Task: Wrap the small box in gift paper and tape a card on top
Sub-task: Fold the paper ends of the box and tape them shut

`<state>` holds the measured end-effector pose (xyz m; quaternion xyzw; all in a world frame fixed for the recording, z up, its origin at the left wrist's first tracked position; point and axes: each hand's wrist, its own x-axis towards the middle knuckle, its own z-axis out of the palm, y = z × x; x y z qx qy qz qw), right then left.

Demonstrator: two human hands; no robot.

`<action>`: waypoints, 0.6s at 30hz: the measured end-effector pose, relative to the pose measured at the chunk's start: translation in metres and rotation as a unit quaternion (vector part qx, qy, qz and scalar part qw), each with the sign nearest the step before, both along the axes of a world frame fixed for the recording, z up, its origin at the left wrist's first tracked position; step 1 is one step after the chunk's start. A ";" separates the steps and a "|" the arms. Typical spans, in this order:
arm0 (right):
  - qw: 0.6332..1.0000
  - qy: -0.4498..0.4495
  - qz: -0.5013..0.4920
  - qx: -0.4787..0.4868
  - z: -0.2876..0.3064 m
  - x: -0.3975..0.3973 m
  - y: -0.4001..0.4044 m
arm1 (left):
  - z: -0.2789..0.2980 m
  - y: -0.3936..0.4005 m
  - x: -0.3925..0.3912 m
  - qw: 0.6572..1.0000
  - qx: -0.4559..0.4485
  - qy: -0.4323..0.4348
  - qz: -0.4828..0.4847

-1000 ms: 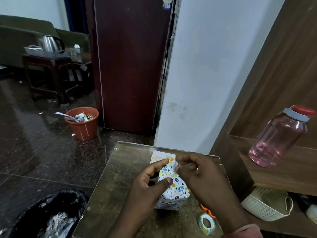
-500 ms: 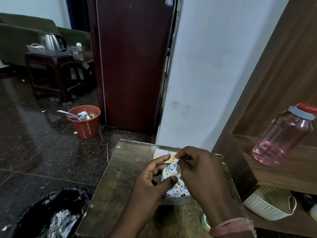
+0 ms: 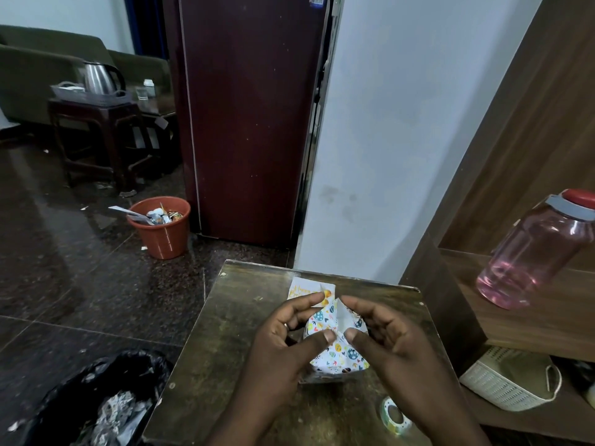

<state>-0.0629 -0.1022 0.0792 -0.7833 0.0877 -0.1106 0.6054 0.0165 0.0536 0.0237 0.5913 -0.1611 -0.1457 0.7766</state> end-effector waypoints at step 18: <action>0.977 -0.061 -0.144 0.144 -0.026 0.024 0.011 | 0.007 -0.001 -0.003 0.999 -0.042 0.011 -0.019</action>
